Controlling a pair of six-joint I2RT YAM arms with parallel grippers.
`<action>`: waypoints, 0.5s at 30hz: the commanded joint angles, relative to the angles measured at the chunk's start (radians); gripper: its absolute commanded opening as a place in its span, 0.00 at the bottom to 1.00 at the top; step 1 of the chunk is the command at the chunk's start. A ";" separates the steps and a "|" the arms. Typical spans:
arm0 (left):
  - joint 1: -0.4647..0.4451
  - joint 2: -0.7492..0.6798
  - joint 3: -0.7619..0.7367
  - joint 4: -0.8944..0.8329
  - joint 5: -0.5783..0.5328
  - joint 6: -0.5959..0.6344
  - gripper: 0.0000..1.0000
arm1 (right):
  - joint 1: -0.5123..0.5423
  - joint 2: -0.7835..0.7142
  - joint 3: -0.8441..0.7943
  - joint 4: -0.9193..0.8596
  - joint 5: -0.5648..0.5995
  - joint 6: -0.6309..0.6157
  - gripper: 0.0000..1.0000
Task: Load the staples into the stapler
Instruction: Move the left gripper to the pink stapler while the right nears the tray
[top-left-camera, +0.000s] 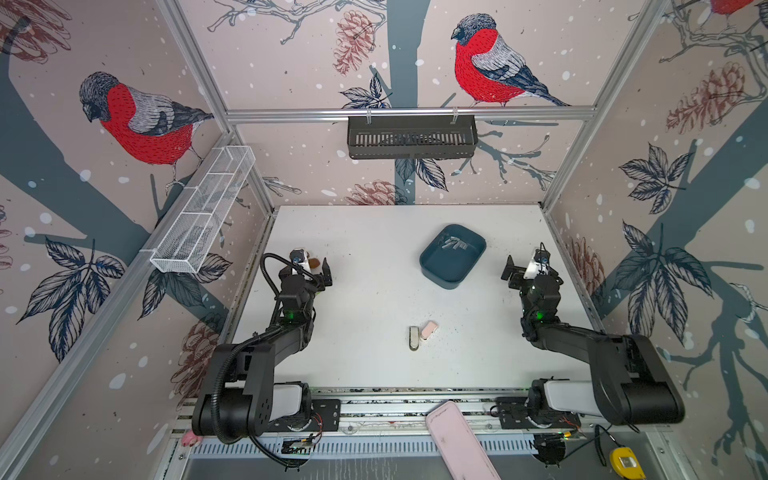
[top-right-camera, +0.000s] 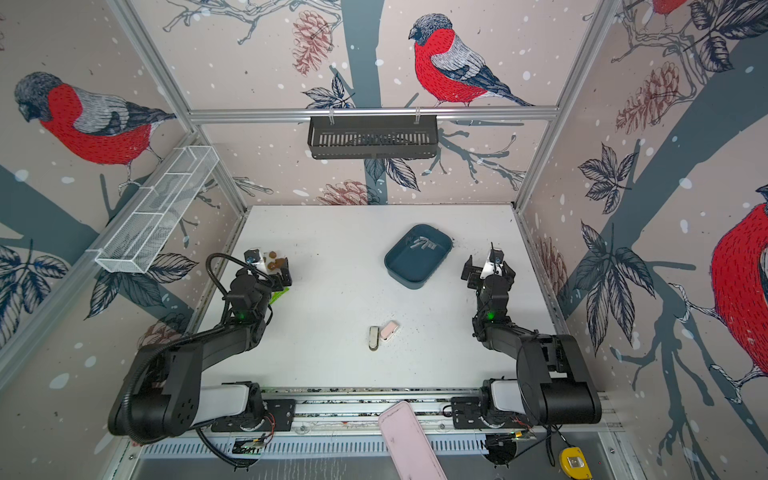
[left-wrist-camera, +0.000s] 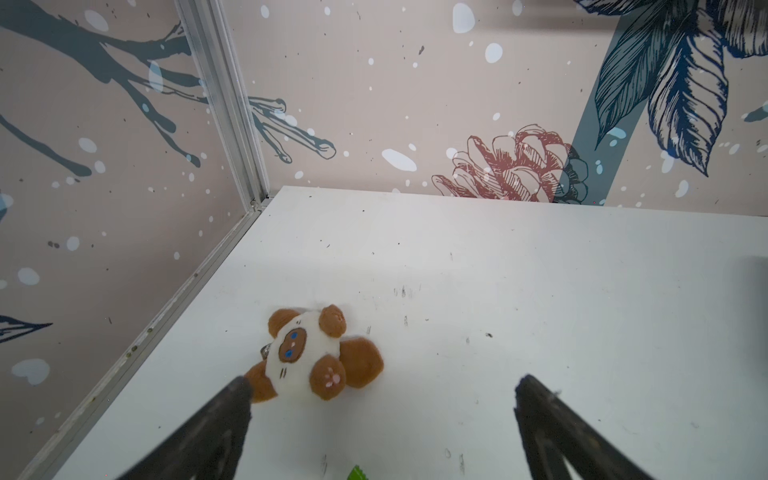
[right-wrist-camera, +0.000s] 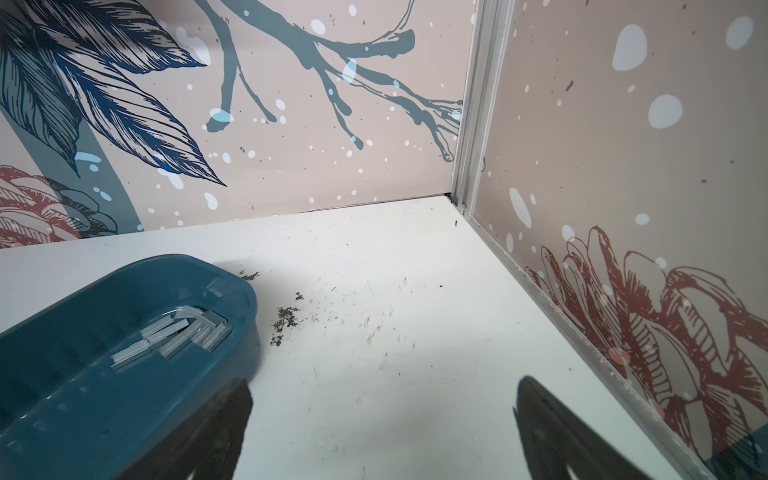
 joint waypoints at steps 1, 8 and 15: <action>-0.048 -0.038 0.061 -0.138 -0.050 -0.029 0.98 | 0.007 -0.050 0.076 -0.229 0.048 0.087 1.00; -0.207 -0.034 0.248 -0.324 0.085 -0.214 0.98 | 0.014 -0.126 0.233 -0.580 -0.068 0.298 0.99; -0.291 0.112 0.571 -0.596 0.299 -0.224 0.98 | 0.087 -0.144 0.303 -0.746 -0.093 0.380 1.00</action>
